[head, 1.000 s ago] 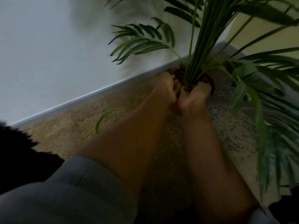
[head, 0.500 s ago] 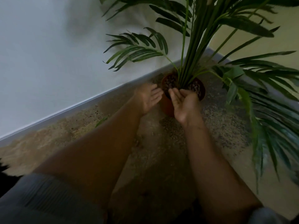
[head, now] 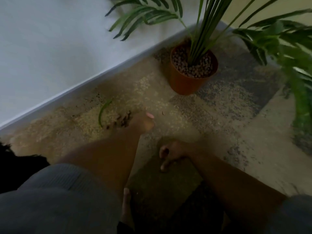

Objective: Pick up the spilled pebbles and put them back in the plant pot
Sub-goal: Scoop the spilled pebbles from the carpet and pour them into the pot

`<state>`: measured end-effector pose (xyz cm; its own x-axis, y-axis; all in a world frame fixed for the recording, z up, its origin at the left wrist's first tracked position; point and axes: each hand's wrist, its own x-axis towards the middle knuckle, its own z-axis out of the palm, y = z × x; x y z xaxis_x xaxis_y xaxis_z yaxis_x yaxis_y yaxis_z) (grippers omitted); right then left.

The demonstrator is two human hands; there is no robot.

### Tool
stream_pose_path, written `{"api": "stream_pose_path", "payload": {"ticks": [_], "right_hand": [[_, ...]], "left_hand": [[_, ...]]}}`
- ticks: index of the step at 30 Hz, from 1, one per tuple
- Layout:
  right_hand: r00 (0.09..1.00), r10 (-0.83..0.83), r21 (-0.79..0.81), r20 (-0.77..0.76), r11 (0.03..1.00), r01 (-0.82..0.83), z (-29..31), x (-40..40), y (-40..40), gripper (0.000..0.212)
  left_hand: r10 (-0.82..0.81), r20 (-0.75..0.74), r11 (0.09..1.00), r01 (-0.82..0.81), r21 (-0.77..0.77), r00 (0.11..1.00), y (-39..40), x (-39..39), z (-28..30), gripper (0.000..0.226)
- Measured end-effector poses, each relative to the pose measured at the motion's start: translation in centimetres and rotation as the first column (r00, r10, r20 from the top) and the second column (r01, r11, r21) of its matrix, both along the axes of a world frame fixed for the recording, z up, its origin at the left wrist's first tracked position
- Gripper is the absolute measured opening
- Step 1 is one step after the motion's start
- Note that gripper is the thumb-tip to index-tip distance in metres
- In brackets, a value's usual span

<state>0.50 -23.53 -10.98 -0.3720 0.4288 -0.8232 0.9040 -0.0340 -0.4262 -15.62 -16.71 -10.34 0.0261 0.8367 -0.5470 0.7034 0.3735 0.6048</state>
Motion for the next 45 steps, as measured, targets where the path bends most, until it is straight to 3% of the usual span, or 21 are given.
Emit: {"api": "stream_pose_path", "payload": {"ticks": [5, 9, 12, 15, 18, 21, 25, 29, 33, 38, 42, 45], "right_hand": [[0.921, 0.387, 0.126, 0.045, 0.913, -0.389, -0.4, -1.7, -1.2, 0.045], [0.900, 0.434, 0.097, 0.021, 0.896, -0.434, -0.9, -2.4, -1.3, 0.032], [0.968, 0.233, 0.163, -0.092, 0.963, -0.216, -0.9, -2.2, -0.4, 0.027], [0.959, -0.147, 0.258, -0.242, 0.943, 0.209, -0.9, -1.5, 1.1, 0.024], [0.765, -0.544, 0.237, -0.345, 0.738, 0.632, -1.0, -2.0, 3.2, 0.027], [0.645, -0.683, 0.343, -0.341, 0.549, 0.763, -1.0, -2.7, 5.2, 0.031], [0.664, -0.700, 0.461, -0.263, 0.513, 0.724, -1.1, -2.0, 6.7, 0.039], [0.828, -0.556, 0.490, -0.065, 0.705, 0.512, -1.7, -2.4, 8.2, 0.074], [0.896, -0.420, 0.408, -0.145, 0.800, 0.441, -2.2, -4.4, 8.6, 0.100], [0.977, -0.113, 0.470, -0.180, 0.863, 0.186, -2.7, -7.0, 7.8, 0.087], [0.980, -0.037, 0.533, -0.197, 0.835, 0.138, -3.0, -8.3, 7.3, 0.063], [0.978, -0.027, 0.555, -0.208, 0.820, 0.140, -3.2, -8.5, 7.1, 0.044]], "left_hand": [[-0.018, 0.005, 0.999, 0.018, 0.036, 1.000, -1.0, -1.0, -2.1, 0.020], [0.080, 0.002, 0.995, -0.080, 0.053, 0.997, -0.7, -1.7, -1.6, 0.015], [0.181, 0.032, 0.978, -0.184, 0.103, 0.983, -0.8, -2.1, -1.1, 0.015], [0.296, -0.085, 0.945, -0.279, 0.169, 0.951, -0.9, -3.0, -0.7, 0.026], [0.312, -0.227, 0.945, -0.276, 0.176, 0.922, -1.3, -4.4, -0.3, 0.047], [0.308, -0.278, 0.950, -0.280, 0.138, 0.910, -1.7, -5.7, -0.6, 0.068], [0.322, -0.271, 0.945, -0.291, 0.147, 0.907, -2.0, -7.1, -1.1, 0.088], [0.220, -0.247, 0.975, -0.224, 0.012, 0.944, -1.7, -8.2, -1.8, 0.120], [0.115, -0.218, 0.989, -0.132, -0.064, 0.969, -1.2, -8.0, -2.0, 0.116], [-0.033, -0.172, 0.999, 0.027, -0.036, 0.985, -0.9, -7.8, -2.2, 0.082], [-0.167, -0.324, 0.982, 0.187, 0.031, 0.931, -1.2, -7.7, -2.5, 0.067], [-0.173, -0.323, 0.979, 0.198, 0.046, 0.930, -1.4, -7.7, -2.5, 0.059]]}}
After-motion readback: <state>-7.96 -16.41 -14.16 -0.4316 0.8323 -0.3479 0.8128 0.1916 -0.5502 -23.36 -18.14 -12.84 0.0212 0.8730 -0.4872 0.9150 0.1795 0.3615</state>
